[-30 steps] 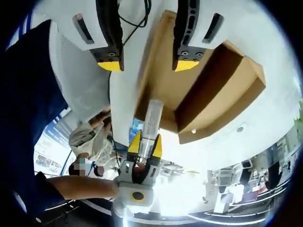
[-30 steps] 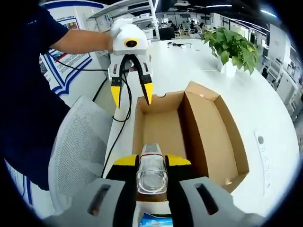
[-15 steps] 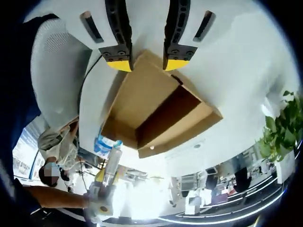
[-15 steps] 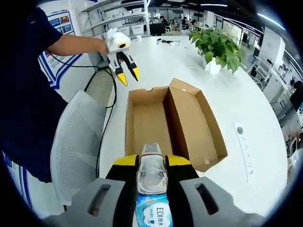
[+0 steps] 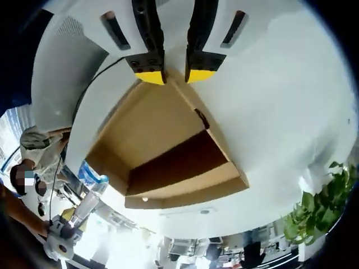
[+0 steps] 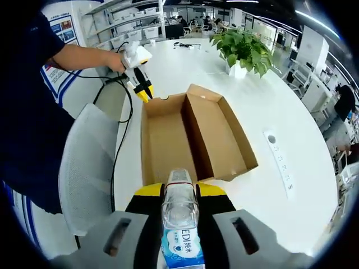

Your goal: Operate the shoe box by opening the lid, removing the specified soft item, and placing it in the target area until the item is outside and the box remains undamaged.

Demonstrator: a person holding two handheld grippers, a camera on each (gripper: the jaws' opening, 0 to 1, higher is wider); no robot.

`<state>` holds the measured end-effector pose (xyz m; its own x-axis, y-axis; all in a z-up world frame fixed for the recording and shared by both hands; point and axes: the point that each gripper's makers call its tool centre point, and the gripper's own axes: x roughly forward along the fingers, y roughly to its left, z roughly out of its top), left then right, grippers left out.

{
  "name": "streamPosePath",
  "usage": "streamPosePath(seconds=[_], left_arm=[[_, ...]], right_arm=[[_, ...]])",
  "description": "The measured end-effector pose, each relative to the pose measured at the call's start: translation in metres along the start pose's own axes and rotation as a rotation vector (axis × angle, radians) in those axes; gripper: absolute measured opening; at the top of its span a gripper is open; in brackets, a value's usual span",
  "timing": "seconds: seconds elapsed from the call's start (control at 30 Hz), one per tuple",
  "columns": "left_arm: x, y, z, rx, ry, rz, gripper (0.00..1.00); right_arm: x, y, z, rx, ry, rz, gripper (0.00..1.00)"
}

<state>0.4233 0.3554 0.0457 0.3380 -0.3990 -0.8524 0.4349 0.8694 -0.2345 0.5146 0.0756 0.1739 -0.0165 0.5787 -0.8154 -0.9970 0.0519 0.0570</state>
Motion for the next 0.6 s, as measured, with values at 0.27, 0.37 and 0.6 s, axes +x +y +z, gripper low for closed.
streamPosePath(seconds=[0.27, 0.37, 0.6], left_arm=[[0.003, -0.003, -0.002, -0.023, 0.07, 0.008, 0.07], [0.002, -0.003, -0.003, -0.036, 0.075, 0.007, 0.06], [0.001, -0.005, -0.004, -0.028, 0.077, 0.009, 0.06]], right_arm=[[-0.012, -0.017, -0.014, 0.037, 0.003, -0.033, 0.19], [-0.021, -0.027, -0.027, 0.049, 0.023, -0.053, 0.19], [-0.038, -0.047, -0.087, 0.038, 0.199, -0.076, 0.19]])
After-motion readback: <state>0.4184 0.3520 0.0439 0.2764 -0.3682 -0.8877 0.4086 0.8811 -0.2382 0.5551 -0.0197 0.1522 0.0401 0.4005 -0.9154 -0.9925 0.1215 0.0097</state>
